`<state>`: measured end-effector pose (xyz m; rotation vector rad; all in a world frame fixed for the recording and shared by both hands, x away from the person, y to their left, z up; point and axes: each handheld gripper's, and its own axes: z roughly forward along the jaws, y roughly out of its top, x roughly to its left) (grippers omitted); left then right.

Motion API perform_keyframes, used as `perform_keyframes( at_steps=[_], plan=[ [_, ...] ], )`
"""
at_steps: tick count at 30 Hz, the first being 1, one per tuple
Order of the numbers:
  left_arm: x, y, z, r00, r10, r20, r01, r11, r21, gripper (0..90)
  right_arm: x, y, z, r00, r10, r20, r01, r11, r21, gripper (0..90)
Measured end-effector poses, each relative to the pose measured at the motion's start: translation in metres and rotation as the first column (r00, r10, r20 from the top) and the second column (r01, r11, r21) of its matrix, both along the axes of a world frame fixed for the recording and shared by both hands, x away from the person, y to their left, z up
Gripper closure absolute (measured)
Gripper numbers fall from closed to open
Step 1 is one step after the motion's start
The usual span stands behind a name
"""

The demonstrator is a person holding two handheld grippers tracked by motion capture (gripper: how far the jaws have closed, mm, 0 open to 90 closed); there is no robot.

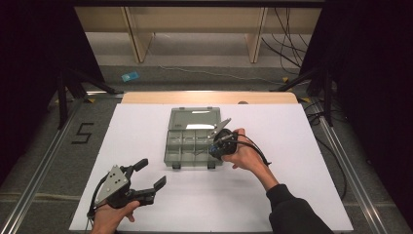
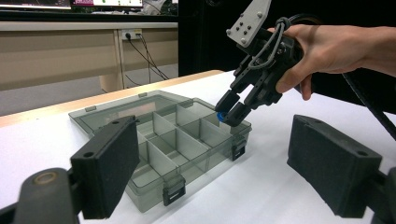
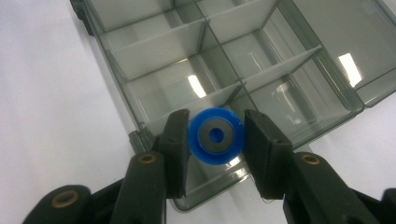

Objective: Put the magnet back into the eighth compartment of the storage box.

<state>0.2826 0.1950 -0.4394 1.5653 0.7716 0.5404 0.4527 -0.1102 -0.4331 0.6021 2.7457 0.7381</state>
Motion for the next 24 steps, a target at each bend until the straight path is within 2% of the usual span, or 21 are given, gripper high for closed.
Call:
perform_keyframes(
  at_steps=[2, 10, 16, 24],
  plan=[
    [0.0006, -0.0005, -0.0005, 0.9999, -0.007, 0.007, 0.007, 0.9999, -0.010, 16.3, 0.0000, 0.0008, -0.0010, 1.0000, 0.001, 0.004, -0.001, 1.0000, -0.003, 62.2],
    [-0.0002, 0.0000, 0.0002, 1.0000, -0.001, 0.001, 0.001, 1.0000, 0.000, 16.3, 0.0009, 0.0021, -0.0041, 0.9999, 0.001, -0.010, -0.001, 0.9999, -0.017, 60.1],
    [0.0006, -0.0005, -0.0004, 0.9999, -0.006, 0.009, 0.006, 0.9999, -0.009, 16.3, 0.0007, 0.0009, -0.0018, 1.0000, -0.007, -0.003, 0.007, 1.0000, -0.006, 56.2],
    [-0.0001, 0.0000, 0.0003, 1.0000, -0.001, 0.001, 0.001, 1.0000, 0.001, 16.2, 0.0007, -0.0019, 0.0014, 0.9998, -0.021, 0.007, 0.021, 0.9997, 0.014, 50.3]
  ],
)
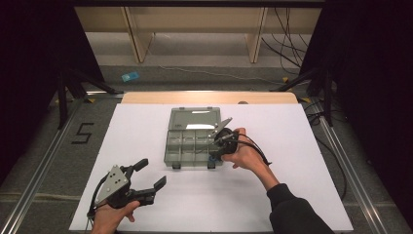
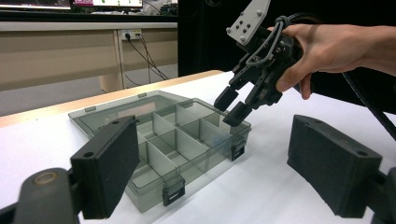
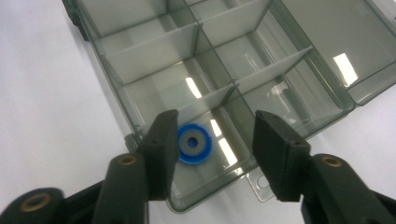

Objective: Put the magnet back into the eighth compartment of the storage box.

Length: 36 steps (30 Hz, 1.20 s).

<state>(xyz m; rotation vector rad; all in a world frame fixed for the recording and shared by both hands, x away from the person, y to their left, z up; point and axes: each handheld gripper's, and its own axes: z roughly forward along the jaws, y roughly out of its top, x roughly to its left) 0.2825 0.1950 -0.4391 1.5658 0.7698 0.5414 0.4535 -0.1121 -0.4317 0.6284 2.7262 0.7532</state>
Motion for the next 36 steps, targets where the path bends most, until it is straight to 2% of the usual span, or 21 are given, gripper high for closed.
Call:
perform_keyframes(
  at_steps=[9, 19, 21, 27, 28, 29, 32, 33, 35, 36],
  plan=[
    [0.000, 0.000, 0.000, 1.0000, -0.001, 0.001, 0.001, 1.0000, -0.002, 16.3, -0.001, -0.005, 0.007, 0.9981, -0.061, 0.004, 0.060, 0.9965, 0.059, 38.0],
    [0.001, -0.001, 0.000, 0.9999, -0.008, 0.009, 0.008, 0.9999, -0.012, 16.3, -0.004, -0.009, 0.013, 0.9975, -0.070, 0.011, 0.068, 0.9924, 0.103, 35.4],
    [0.001, 0.000, 0.000, 1.0000, -0.003, 0.003, 0.003, 1.0000, -0.002, 16.3, -0.005, -0.008, 0.015, 0.9969, -0.078, 0.014, 0.076, 0.9901, 0.118, 35.2],
    [0.001, -0.001, 0.000, 0.9999, -0.008, 0.008, 0.008, 0.9999, -0.012, 16.3, -0.008, -0.009, 0.019, 0.9969, -0.075, 0.024, 0.071, 0.9860, 0.151, 34.3],
    [0.001, -0.001, 0.000, 0.9999, -0.007, 0.009, 0.007, 0.9999, -0.011, 16.3, -0.010, -0.008, 0.020, 0.9958, -0.088, 0.022, 0.084, 0.9839, 0.158, 34.1],
    [0.001, 0.000, 0.000, 1.0000, -0.002, 0.004, 0.002, 1.0000, -0.004, 16.3, -0.009, -0.009, 0.021, 0.9968, -0.076, 0.026, 0.071, 0.9847, 0.159, 33.9],
    [0.001, 0.000, 0.000, 1.0000, -0.002, 0.002, 0.002, 1.0000, 0.000, 16.2, -0.011, -0.009, 0.022, 0.9955, -0.084, 0.043, 0.075, 0.9811, 0.178, 33.7],
    [0.001, 0.000, 0.000, 1.0000, -0.002, 0.002, 0.002, 1.0000, 0.000, 16.3, -0.011, -0.010, 0.023, 0.9965, -0.078, 0.030, 0.071, 0.9819, 0.175, 33.6],
    [0.001, 0.000, 0.000, 1.0000, -0.002, 0.002, 0.002, 1.0000, -0.001, 16.3, -0.012, -0.010, 0.024, 0.9957, -0.076, 0.053, 0.064, 0.9795, 0.191, 33.3],
    [0.001, 0.000, 0.000, 1.0000, -0.002, 0.003, 0.002, 1.0000, 0.000, 16.2, -0.013, -0.010, 0.026, 0.9962, -0.076, 0.043, 0.066, 0.9795, 0.190, 33.2]
  ],
)
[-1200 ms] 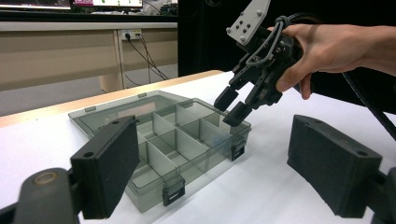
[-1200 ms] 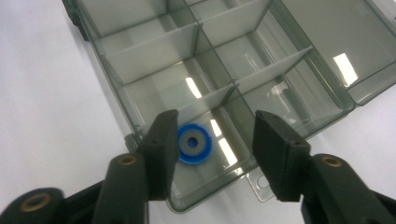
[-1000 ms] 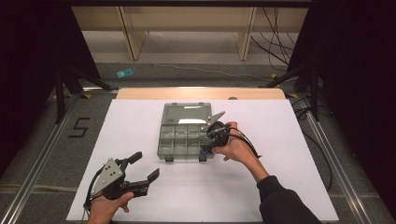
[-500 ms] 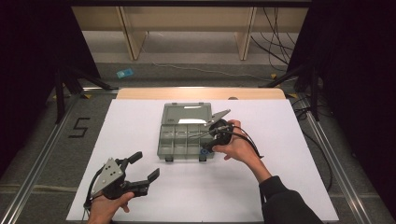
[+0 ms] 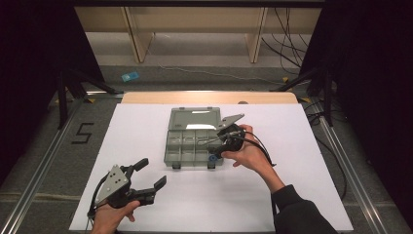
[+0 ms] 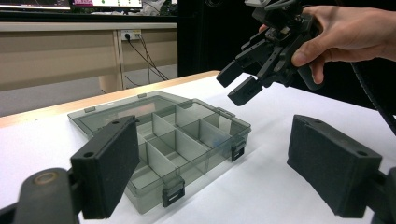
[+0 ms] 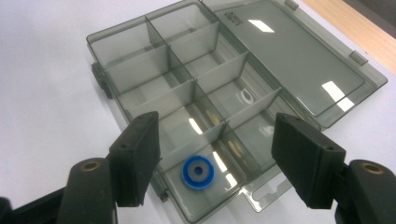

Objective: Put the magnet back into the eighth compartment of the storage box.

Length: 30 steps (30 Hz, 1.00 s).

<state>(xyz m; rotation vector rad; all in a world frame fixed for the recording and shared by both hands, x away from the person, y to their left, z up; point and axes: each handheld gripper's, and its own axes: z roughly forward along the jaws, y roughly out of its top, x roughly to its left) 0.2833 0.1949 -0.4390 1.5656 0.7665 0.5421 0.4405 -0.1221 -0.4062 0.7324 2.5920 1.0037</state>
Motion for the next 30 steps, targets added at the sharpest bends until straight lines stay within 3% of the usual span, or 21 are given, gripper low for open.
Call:
perform_keyframes(
  at_steps=[1, 6, 7, 9, 12, 13, 14, 15, 21, 25, 27, 28, 30],
  plan=[
    [0.000, 0.000, 0.000, 1.0000, 0.000, 0.000, 0.000, 1.0000, 0.000, 16.3, 0.000, 0.000, 0.000, 0.9998, 0.001, 0.021, -0.001, 1.0000, 0.005, 33.1],
    [0.000, 0.000, 0.000, 1.0000, -0.001, -0.001, 0.001, 1.0000, 0.000, 16.3, -0.004, -0.001, 0.004, 1.0000, -0.001, 0.008, 0.001, 0.9999, 0.013, 32.7],
    [0.000, 0.000, 0.000, 1.0000, -0.001, -0.001, 0.001, 1.0000, 0.000, 16.3, -0.004, -0.001, 0.004, 0.9991, -0.005, 0.042, 0.005, 0.9997, 0.023, 32.4],
    [0.000, 0.000, 0.000, 1.0000, -0.001, -0.002, 0.001, 1.0000, -0.001, 16.3, -0.005, -0.002, 0.007, 0.9998, -0.005, 0.017, 0.005, 0.9996, 0.027, 31.0],
    [0.000, 0.000, 0.000, 1.0000, -0.001, 0.000, 0.001, 1.0000, 0.001, 16.3, -0.006, -0.003, 0.007, 0.9986, -0.025, 0.046, 0.024, 0.9991, 0.036, 29.0],
    [0.000, 0.000, 0.000, 1.0000, -0.001, -0.001, 0.001, 1.0000, -0.001, 16.3, -0.007, -0.004, 0.008, 0.9995, -0.014, 0.027, 0.013, 0.9992, 0.037, 28.4],
    [0.000, 0.000, 0.000, 1.0000, 0.000, 0.000, 0.000, 1.0000, 0.001, 16.2, -0.007, -0.004, 0.007, 0.9984, -0.023, 0.051, 0.021, 0.9988, 0.044, 28.1],
    [0.000, 0.000, 0.000, 1.0000, 0.000, 0.000, 0.000, 1.0000, 0.001, 16.3, -0.008, -0.005, 0.009, 0.9992, -0.021, 0.035, 0.020, 0.9991, 0.039, 27.4],
    [0.000, 0.000, 0.000, 1.0000, -0.001, -0.001, 0.001, 1.0000, 0.000, 16.3, -0.013, -0.005, 0.011, 0.9984, -0.034, 0.045, 0.030, 0.9962, 0.082, 25.5],
    [0.000, 0.000, 0.000, 1.0000, 0.000, 0.000, 0.000, 1.0000, 0.002, 16.3, -0.017, -0.008, 0.013, 0.9970, -0.037, 0.068, 0.030, 0.9949, 0.097, 25.5],
    [0.000, 0.000, 0.000, 1.0000, -0.001, 0.000, 0.001, 1.0000, 0.001, 16.2, -0.019, -0.009, 0.014, 0.9985, -0.027, 0.048, 0.022, 0.9948, 0.100, 25.5],
    [0.000, 0.000, 0.000, 1.0000, -0.002, -0.001, 0.002, 1.0000, 0.001, 16.3, -0.020, -0.009, 0.013, 0.9973, -0.029, 0.068, 0.022, 0.9942, 0.105, 25.5],
    [0.000, 0.000, 0.000, 1.0000, -0.004, 0.000, 0.004, 1.0000, 0.003, 16.3, -0.021, -0.011, 0.014, 0.9978, -0.024, 0.063, 0.017, 0.9947, 0.101, 25.1]
  ],
)
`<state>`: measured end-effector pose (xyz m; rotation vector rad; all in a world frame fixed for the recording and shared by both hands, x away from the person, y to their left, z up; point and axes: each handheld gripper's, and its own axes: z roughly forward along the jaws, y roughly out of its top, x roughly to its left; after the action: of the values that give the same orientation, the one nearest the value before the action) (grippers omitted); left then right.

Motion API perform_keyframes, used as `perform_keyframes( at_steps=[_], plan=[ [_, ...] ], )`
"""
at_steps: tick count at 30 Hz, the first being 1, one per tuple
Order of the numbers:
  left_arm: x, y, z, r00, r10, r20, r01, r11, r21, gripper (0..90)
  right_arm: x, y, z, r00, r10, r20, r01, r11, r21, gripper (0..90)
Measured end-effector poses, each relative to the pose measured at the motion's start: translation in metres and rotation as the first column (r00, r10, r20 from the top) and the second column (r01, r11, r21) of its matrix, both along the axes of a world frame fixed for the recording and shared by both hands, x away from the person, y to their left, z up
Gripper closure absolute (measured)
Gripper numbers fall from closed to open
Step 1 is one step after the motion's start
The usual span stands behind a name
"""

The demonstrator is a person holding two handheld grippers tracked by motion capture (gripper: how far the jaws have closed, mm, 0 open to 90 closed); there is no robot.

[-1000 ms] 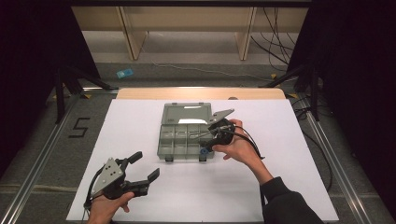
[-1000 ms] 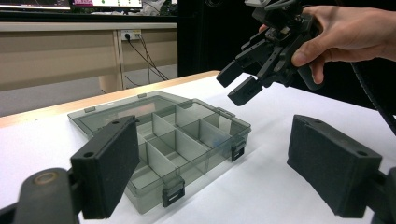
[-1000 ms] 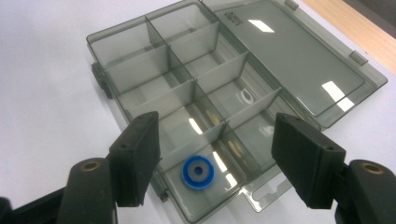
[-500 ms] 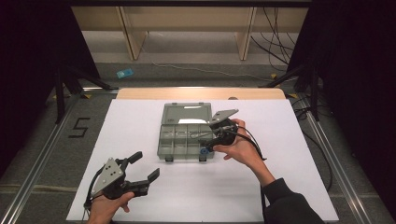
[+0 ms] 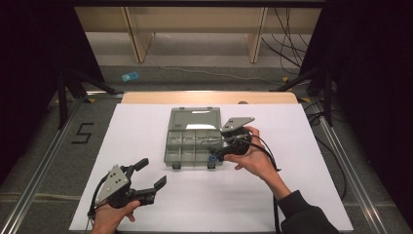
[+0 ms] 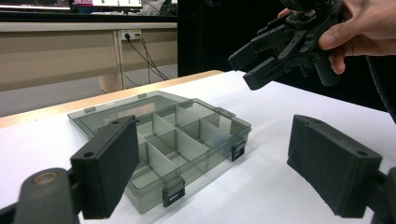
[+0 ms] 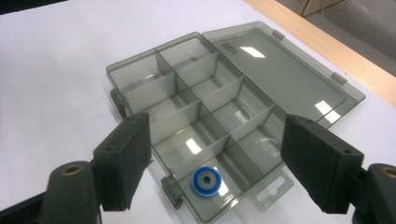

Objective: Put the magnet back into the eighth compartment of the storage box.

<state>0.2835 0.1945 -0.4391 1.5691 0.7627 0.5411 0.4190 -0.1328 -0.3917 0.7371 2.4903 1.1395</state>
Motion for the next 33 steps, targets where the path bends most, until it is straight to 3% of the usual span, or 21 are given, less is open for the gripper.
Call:
perform_keyframes(
  at_steps=[17, 33],
  plan=[
    [0.000, 0.000, 0.000, 1.0000, 0.000, 0.001, 0.000, 1.0000, -0.001, 16.3, -0.017, -0.011, 0.004, 0.9998, -0.005, 0.020, 0.003, 0.9977, 0.068, 25.1],
    [0.000, 0.000, 0.000, 1.0000, 0.001, 0.000, -0.001, 1.0000, -0.001, 16.3, -0.037, -0.030, 0.004, 0.9984, -0.028, 0.049, 0.020, 0.9892, 0.145, 25.2]
  ],
)
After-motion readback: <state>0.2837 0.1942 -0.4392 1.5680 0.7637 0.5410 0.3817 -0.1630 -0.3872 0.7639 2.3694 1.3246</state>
